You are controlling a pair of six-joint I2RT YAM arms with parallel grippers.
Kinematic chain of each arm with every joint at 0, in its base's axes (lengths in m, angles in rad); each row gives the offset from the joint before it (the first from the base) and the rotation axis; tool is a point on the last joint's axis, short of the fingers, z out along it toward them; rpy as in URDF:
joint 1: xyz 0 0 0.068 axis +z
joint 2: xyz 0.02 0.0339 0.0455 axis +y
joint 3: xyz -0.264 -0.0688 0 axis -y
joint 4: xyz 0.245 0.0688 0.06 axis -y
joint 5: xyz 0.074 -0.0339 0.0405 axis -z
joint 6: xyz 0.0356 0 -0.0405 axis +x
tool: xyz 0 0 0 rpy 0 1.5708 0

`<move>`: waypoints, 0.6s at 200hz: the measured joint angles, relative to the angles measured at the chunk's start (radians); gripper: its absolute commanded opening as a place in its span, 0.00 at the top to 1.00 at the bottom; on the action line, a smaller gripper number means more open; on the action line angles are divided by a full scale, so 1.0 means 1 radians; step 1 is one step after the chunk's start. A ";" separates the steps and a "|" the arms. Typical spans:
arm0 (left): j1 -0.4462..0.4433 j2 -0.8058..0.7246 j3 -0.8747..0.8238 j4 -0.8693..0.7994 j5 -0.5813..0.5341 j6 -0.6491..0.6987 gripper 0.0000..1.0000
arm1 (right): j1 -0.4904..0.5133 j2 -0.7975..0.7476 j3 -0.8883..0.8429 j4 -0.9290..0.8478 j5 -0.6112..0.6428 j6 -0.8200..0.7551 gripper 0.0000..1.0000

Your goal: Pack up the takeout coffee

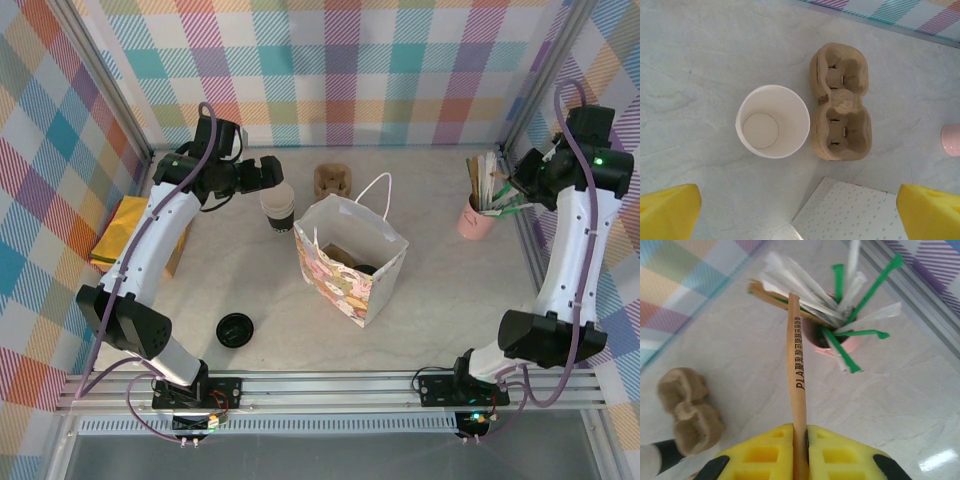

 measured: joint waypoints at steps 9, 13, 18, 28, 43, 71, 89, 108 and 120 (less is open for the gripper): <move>0.000 0.000 0.000 0.000 0.000 0.000 0.00 | 0.002 -0.023 0.013 0.000 -0.041 -0.002 0.88; 0.000 0.000 0.000 0.000 0.000 0.000 0.00 | 0.003 -0.032 0.016 0.001 -0.058 -0.002 0.87; 0.000 0.000 0.000 0.001 0.000 0.000 0.00 | 0.006 -0.047 0.019 0.001 -0.087 -0.002 0.87; 0.000 0.000 0.000 0.005 0.000 0.000 0.00 | 0.014 -0.074 0.028 0.001 -0.146 -0.001 0.87; 0.000 0.000 0.000 0.016 0.000 0.000 0.00 | 0.045 -0.105 0.048 0.010 -0.229 0.000 0.87; 0.000 0.000 0.000 0.021 0.006 -0.001 0.00 | 0.162 -0.138 0.082 0.051 -0.366 0.013 0.86; 0.000 0.000 0.000 0.022 0.006 -0.001 0.00 | 0.276 -0.138 0.110 0.064 -0.412 0.018 0.86; 0.000 0.000 0.000 0.022 0.001 -0.002 0.00 | 0.406 -0.134 0.122 0.055 -0.436 0.012 0.86; 0.000 -0.002 0.000 0.021 -0.014 -0.004 0.00 | 0.472 -0.126 0.124 0.029 -0.437 -0.005 0.86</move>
